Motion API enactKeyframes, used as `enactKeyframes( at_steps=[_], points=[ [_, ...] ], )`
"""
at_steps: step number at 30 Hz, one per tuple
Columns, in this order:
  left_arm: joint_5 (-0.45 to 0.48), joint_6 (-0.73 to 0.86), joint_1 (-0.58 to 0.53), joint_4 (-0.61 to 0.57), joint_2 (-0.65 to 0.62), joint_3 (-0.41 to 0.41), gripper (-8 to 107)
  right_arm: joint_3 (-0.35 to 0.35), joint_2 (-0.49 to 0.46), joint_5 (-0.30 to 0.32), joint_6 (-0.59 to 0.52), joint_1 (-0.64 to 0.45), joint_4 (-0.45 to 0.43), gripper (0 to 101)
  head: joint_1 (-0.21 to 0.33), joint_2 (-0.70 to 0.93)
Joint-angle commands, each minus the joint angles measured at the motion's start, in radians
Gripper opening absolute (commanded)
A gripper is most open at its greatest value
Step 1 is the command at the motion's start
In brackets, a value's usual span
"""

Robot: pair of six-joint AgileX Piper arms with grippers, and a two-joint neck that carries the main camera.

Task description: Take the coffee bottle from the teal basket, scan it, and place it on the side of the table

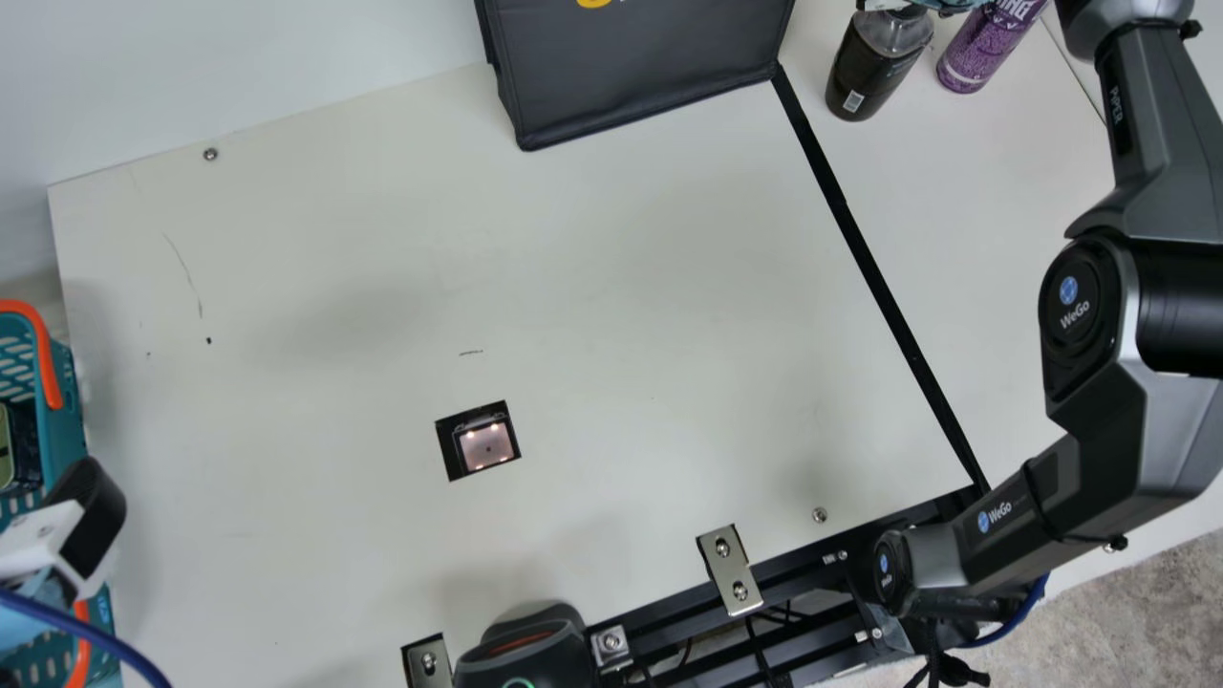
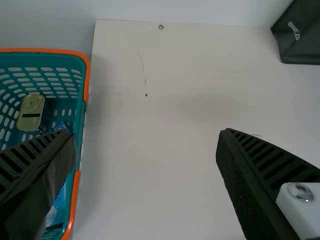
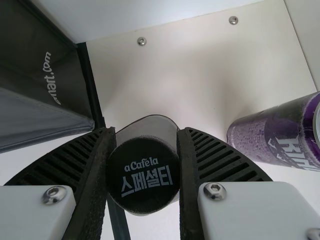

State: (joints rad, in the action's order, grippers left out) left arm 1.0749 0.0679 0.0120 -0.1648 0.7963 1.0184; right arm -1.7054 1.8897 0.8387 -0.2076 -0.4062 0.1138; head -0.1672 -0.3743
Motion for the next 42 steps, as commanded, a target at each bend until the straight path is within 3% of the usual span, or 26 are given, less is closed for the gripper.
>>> enactKeyframes(
  at_steps=[1, 12, 21, 30, 42],
  points=[
    [0.0, 0.0, 0.0, 0.0, 0.0, 0.0, 90, 0.0, 0.002, 0.004, 0.002, 0.001, -0.004, 27, 0.029, -0.002],
    [0.0, 0.0, 0.0, 0.0, 0.0, 0.0, 90, 0.004, 0.001, 0.004, 0.015, 0.003, -0.008, 63, 0.029, -0.002],
    [0.0, 0.0, 0.0, 0.0, 0.0, 0.0, 90, 0.028, -0.054, -0.008, 0.016, 0.01, -0.02, 94, 0.029, -0.002],
    [0.0, 0.0, 0.0, 0.0, 0.0, 0.0, 90, 0.122, -0.194, -0.026, 0.039, 0.038, -0.056, 95, 0.029, -0.002],
    [0.0, 0.0, 0.0, 0.0, 0.0, 0.0, 90, 0.348, -0.479, -0.041, 0.166, 0.126, -0.138, 95, 0.029, -0.002]
  ],
)
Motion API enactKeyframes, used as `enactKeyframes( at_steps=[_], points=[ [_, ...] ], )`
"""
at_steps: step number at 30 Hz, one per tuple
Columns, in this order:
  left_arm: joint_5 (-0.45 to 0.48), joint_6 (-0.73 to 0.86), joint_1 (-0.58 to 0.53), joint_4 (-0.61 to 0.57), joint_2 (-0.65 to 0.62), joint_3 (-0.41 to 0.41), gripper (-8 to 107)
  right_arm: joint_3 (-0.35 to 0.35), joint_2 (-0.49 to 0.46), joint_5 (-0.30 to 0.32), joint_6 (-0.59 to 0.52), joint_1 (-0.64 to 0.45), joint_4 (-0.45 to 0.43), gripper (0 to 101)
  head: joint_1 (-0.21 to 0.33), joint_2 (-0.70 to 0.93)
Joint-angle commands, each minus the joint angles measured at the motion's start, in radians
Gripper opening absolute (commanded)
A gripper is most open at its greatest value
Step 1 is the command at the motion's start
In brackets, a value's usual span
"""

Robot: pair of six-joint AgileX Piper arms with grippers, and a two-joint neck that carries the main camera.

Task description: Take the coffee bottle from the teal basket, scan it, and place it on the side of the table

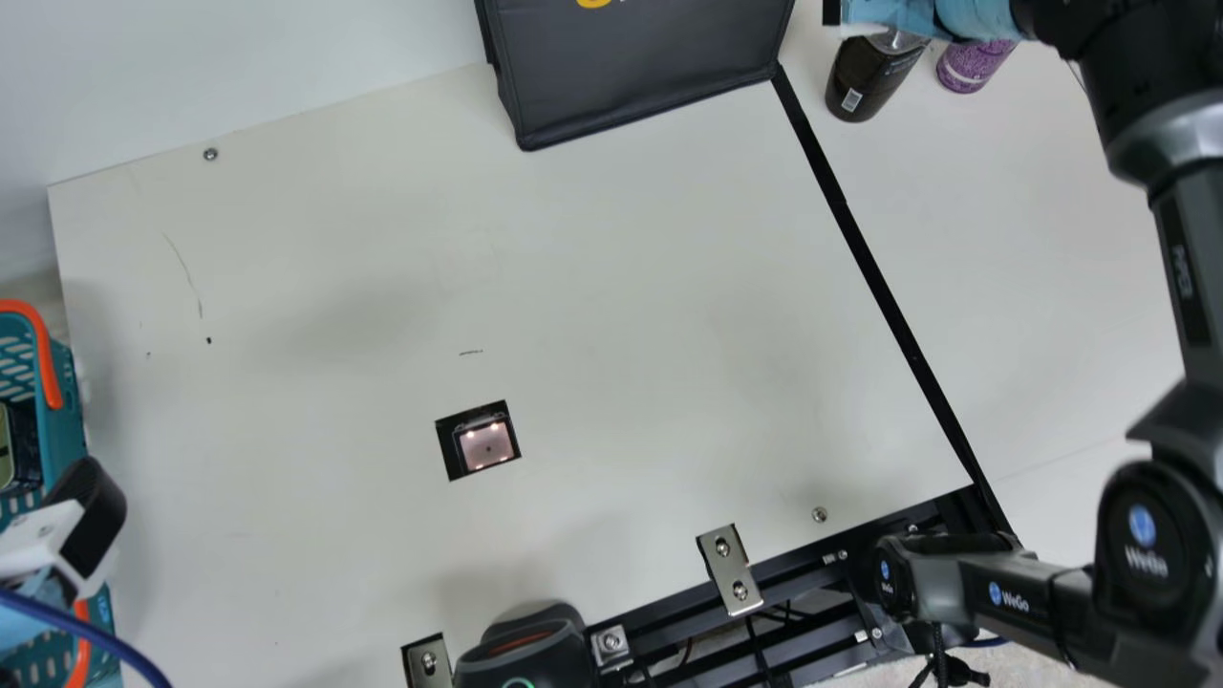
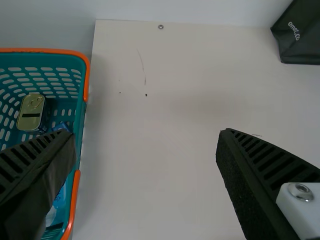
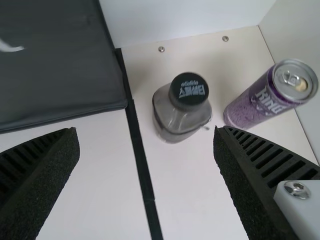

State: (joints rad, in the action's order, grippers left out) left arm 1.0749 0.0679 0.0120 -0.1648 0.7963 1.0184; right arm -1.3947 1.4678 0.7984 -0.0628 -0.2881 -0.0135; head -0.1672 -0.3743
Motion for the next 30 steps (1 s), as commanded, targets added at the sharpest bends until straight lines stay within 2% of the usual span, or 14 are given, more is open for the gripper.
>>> enactKeyframes(
  at_steps=[1, 7, 8, 11, 21, 22, 25, 30],
  points=[
    [0.0, 0.0, 0.0, 0.0, 0.0, 0.0, 90, 0.057, -0.083, 0.0, 0.038, 0.018, -0.021, 95, 0.029, -0.002],
    [0.0, 0.0, 0.0, 0.0, 0.0, 0.0, 90, 0.173, -0.244, 0.014, 0.157, 0.075, -0.085, 95, 0.029, -0.002],
    [0.0, 0.0, 0.0, 0.0, 0.0, 0.0, 90, 0.135, -0.176, 0.011, 0.117, 0.065, -0.07, 95, 0.029, -0.002],
    [0.013, -0.006, -0.004, 0.013, -0.004, 0.018, 90, 0.173, -0.256, 0.033, 0.153, 0.084, -0.078, 95, 0.029, 0.021],
    [0.138, -0.068, -0.04, 0.139, -0.04, 0.185, 90, 0.174, -0.431, 0.175, 0.12, 0.164, -0.049, 95, 0.029, 0.254],
    [0.125, -0.068, -0.039, 0.125, -0.038, 0.16, 90, 0.175, -0.448, 0.19, 0.116, 0.172, -0.046, 95, 0.029, 0.277],
    [0.136, -0.068, -0.039, 0.137, -0.04, 0.186, 90, 0.175, -0.501, 0.233, 0.106, 0.197, -0.038, 95, 0.029, 0.347],
    [0.138, -0.068, -0.039, 0.137, -0.04, 0.186, 90, 0.176, -0.588, 0.304, 0.089, 0.237, -0.023, 95, 0.029, 0.347]
  ],
)
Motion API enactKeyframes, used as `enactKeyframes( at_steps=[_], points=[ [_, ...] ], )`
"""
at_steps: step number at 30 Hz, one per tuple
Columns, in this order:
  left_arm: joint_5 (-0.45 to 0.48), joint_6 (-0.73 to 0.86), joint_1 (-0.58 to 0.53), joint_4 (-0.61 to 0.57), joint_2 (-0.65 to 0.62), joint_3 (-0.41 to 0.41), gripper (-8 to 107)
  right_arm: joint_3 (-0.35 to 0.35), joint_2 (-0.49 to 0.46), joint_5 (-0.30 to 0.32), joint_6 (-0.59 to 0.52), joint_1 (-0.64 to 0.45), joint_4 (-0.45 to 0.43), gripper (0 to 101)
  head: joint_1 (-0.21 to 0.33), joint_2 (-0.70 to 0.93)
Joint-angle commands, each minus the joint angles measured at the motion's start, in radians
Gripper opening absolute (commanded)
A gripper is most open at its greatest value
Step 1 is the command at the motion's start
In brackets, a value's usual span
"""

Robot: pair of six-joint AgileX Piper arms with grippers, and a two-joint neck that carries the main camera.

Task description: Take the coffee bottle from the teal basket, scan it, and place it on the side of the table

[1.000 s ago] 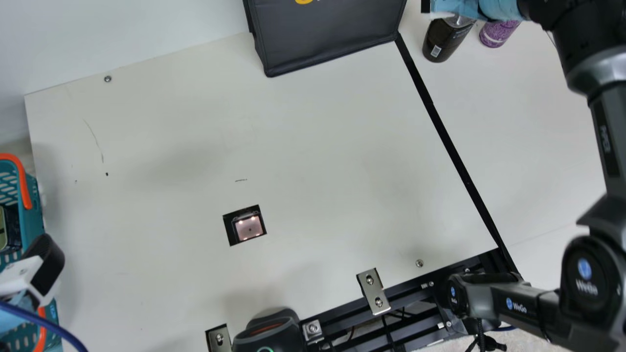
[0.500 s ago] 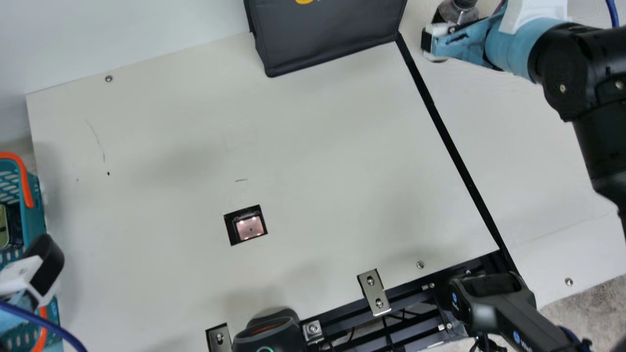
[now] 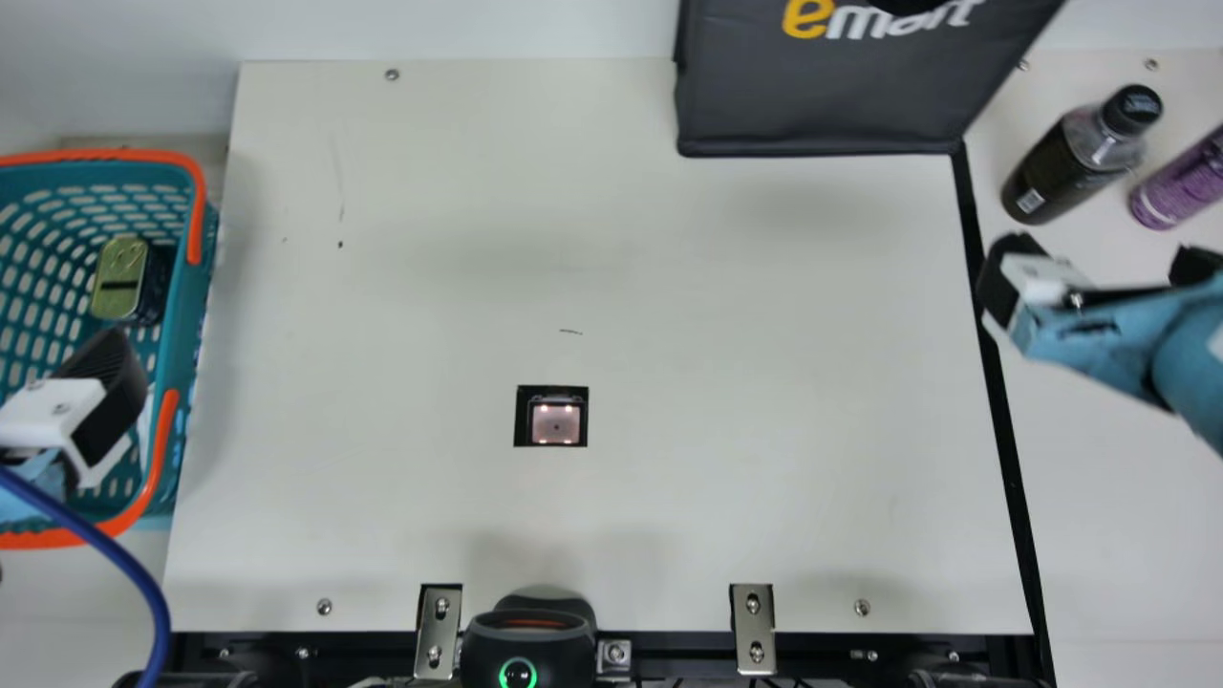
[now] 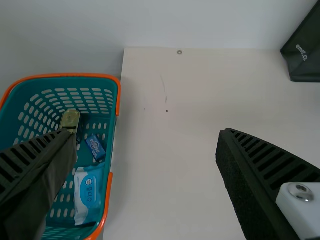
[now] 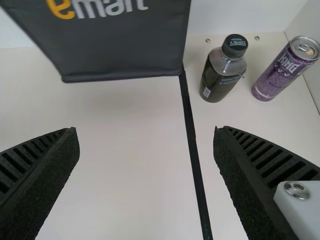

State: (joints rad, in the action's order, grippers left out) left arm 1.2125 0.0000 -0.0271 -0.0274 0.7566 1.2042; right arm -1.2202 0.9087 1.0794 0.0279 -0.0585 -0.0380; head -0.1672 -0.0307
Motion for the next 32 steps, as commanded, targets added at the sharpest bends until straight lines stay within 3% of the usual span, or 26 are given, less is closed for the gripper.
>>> enactKeyframes(
  at_steps=[1, 8, 32],
  points=[
    [0.0, 0.0, 0.0, 0.0, 0.0, 0.0, 90, 0.002, -0.047, 0.037, -0.005, 0.016, 0.004, 95, 0.029, 0.003],
    [0.0, 0.0, 0.0, 0.0, 0.0, 0.0, 90, 0.003, -0.165, 0.134, -0.028, 0.07, 0.024, 95, 0.029, 0.003],
    [0.0, 0.0, 0.0, 0.0, 0.0, 0.0, 90, 0.002, -0.169, 0.142, -0.028, 0.072, 0.03, 95, 0.029, 0.003]
  ],
)
